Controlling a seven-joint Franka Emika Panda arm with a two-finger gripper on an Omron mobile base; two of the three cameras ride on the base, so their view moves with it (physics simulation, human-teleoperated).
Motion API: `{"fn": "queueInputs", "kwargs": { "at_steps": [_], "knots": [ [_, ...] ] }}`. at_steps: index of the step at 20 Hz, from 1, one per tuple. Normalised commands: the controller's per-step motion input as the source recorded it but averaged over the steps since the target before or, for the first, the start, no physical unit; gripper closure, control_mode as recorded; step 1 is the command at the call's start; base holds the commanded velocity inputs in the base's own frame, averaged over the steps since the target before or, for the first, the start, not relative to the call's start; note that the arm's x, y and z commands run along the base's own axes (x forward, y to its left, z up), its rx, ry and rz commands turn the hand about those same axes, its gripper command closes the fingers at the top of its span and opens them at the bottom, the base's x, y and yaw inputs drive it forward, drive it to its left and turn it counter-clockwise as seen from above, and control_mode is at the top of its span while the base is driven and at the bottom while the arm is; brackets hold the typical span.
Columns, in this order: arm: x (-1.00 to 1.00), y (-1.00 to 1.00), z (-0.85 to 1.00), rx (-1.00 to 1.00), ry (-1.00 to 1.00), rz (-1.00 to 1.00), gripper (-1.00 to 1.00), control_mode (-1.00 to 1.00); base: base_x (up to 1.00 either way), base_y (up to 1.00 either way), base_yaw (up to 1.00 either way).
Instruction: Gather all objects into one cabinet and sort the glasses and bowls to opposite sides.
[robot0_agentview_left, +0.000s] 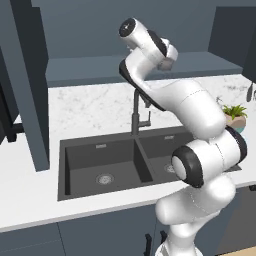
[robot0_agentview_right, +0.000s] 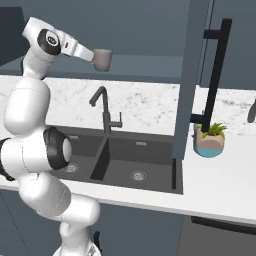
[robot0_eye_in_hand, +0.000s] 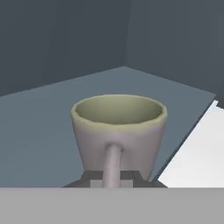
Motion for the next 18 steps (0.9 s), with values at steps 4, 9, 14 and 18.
{"fn": "queueInputs", "kwargs": {
  "at_steps": [4, 9, 14, 18],
  "knots": [
    [-0.83, -0.14, -0.09, 0.00, -0.02, 0.12, 1.00, -1.00, 0.00, 0.00, 0.00],
    [-0.60, -0.19, -0.06, 0.00, 0.00, 0.22, 1.00, -1.00, 0.00, 0.00, 0.00],
    [-0.73, -0.01, 0.00, -0.01, 0.00, 0.39, 1.00, -1.00, 0.00, 0.00, 0.00],
    [-1.00, 0.00, 0.00, -0.03, 0.00, 0.43, 1.00, -1.00, 0.00, 0.00, 0.00]
  ]
}}
